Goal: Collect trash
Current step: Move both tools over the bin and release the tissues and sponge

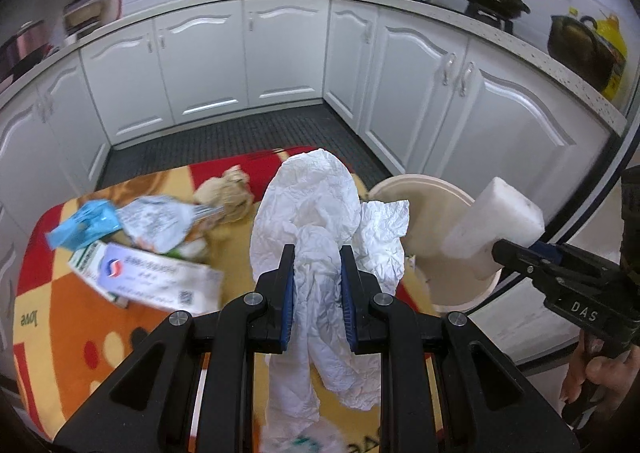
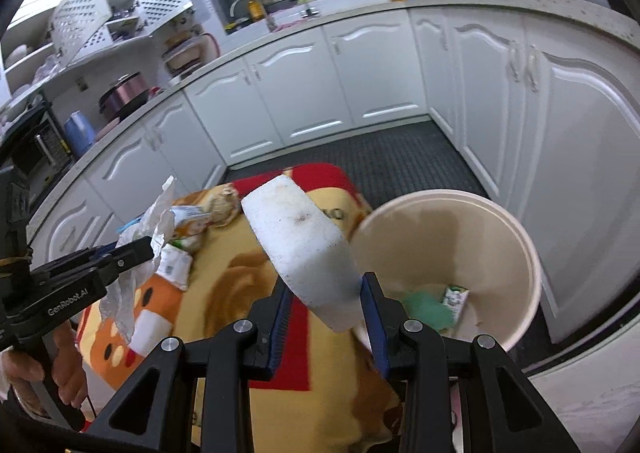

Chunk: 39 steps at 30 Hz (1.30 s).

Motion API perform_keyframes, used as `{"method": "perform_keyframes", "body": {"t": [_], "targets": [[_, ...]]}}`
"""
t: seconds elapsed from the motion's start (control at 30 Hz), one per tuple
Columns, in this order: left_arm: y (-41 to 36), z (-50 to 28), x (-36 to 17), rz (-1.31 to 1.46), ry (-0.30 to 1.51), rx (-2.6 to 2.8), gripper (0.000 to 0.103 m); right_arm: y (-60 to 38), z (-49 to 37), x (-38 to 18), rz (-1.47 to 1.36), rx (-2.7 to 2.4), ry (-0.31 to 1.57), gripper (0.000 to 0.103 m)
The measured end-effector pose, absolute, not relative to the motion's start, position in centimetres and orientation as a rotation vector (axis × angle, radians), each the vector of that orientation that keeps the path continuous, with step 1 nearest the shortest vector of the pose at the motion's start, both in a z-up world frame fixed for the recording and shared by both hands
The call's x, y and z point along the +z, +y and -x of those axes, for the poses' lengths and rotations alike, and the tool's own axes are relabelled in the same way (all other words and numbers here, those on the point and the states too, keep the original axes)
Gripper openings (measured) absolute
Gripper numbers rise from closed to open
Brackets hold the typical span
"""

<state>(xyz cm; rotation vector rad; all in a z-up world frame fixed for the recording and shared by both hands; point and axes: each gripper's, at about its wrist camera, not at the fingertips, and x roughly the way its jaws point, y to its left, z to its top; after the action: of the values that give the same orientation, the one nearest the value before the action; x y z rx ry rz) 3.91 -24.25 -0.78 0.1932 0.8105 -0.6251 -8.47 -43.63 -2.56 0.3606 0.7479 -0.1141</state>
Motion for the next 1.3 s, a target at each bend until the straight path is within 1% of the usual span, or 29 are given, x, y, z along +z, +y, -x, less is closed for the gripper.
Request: {"method": "perform_keyframes", "body": {"t": [0.5,0.83,0.87,0.93,1.0,1.03,1.1,1.13,1.17,1.3], "targets": [[-32.8,-4.6,-2.9,-0.209,0.903,-0.725,0.018,-48.5,8.9,-6.0,-0.369,-0.267,0.821,0.033],[-35.9,-5.6,-5.3,-0.180,0.983,-0.747,0.019,-50.3,8.7,-7.8,-0.378,-0.320,0.853,0.033],[-36.1,-5.7,-5.4,-0.180,0.986,-0.748,0.021,-50.5,8.7,-7.9,-0.380,-0.322,0.854,0.033],[-36.4,-5.9,-5.6,-0.179,0.992,-0.753,0.029,-50.7,8.6,-8.0,-0.386,-0.326,0.854,0.034],[-36.6,-6.0,-5.8,-0.175,0.995,-0.760,0.045,-50.9,8.3,-8.2,-0.388,-0.332,0.855,0.033],[-36.5,-6.0,-5.8,-0.165,0.994,-0.764,0.047,-51.1,8.2,-8.3,-0.391,-0.337,0.855,0.033],[-36.6,-6.2,-5.9,-0.148,0.995,-0.770,0.056,-51.1,8.0,-8.5,-0.395,-0.345,0.849,0.036],[-36.5,-6.3,-5.9,-0.140,1.000,-0.768,0.057,-51.2,7.7,-8.5,-0.396,-0.353,0.848,0.041],[-36.4,-6.3,-5.9,-0.137,1.005,-0.766,0.057,-51.3,7.6,-8.6,-0.396,-0.363,0.846,0.049],[-35.6,-6.1,-5.3,-0.134,0.995,-0.754,0.057,-51.5,7.8,-9.1,-0.413,-0.365,0.858,0.050]]}}
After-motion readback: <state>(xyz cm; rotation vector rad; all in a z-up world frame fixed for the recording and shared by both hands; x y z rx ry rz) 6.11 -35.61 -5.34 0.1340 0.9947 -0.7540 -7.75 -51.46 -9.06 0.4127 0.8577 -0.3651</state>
